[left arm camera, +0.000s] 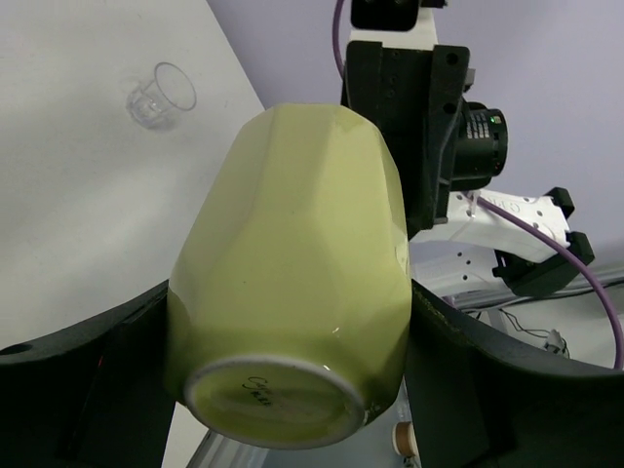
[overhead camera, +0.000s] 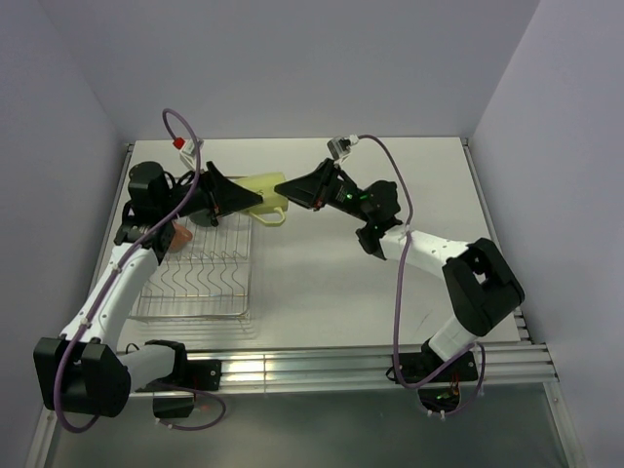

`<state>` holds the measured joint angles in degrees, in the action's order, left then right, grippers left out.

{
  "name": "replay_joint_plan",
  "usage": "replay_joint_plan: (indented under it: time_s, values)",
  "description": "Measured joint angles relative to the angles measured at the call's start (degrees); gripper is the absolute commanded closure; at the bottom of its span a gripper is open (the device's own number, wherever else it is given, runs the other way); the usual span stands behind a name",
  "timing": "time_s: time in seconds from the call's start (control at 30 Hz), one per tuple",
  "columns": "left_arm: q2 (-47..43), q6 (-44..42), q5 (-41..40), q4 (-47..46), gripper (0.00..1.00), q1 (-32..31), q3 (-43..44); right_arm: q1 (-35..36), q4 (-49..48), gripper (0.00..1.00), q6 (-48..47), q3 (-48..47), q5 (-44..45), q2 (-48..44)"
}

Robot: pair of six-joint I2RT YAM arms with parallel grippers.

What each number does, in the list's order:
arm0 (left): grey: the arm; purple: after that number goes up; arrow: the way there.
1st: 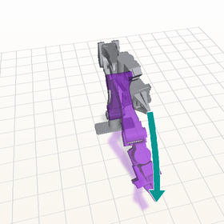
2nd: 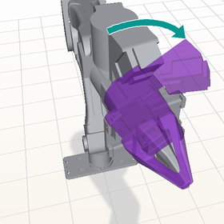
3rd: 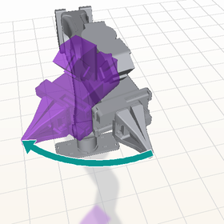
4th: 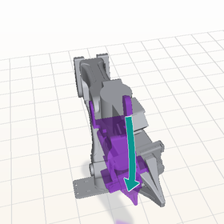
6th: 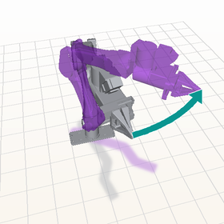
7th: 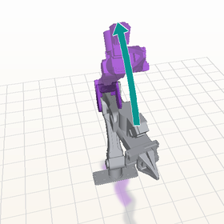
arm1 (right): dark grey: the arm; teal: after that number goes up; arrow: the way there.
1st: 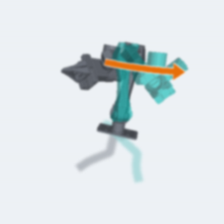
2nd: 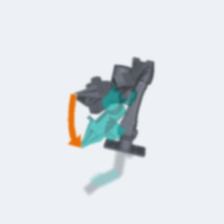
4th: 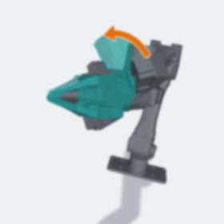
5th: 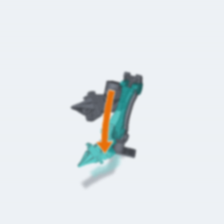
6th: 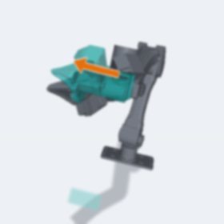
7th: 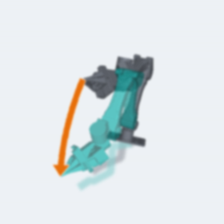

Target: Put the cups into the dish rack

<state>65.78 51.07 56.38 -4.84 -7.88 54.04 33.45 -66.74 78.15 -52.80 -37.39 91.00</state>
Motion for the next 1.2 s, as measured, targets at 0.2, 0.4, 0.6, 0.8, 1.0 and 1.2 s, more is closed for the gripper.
replay_joint_plan:
  time_s: [0.2, 0.4, 0.6, 0.8, 1.0, 1.2]
  values:
    - [-0.2, -2.0, -0.9, 3.8, 1.00, 1.4, 1.9, -0.1, 8.0, 0.53, -4.8, 0.6, 3.3, -5.2]
    - [-0.5, -6.9, -4.0, 13.1, 1.00, 3.3, 6.1, -0.2, 23.5, 0.52, -12.3, 0.4, 9.3, -12.2]
    - [-0.4, -17.4, -18.9, 32.2, 1.00, 3.9, 16.2, -0.2, 46.7, 0.51, -22.1, -4.4, 20.3, -16.5]
    - [0.1, -24.6, -37.6, 44.7, 1.00, 4.0, 18.5, -0.2, 60.8, 0.51, -28.9, -8.8, 28.2, -16.5]
    - [3.7, -27.5, -48.0, 51.4, 1.00, 3.6, 18.4, -0.2, 67.5, 0.51, -31.9, -9.4, 30.4, -16.0]
    - [5.9, -28.3, -52.9, 53.4, 1.00, 2.8, 18.4, -0.2, 70.4, 0.51, -33.2, -10.2, 30.6, -15.5]
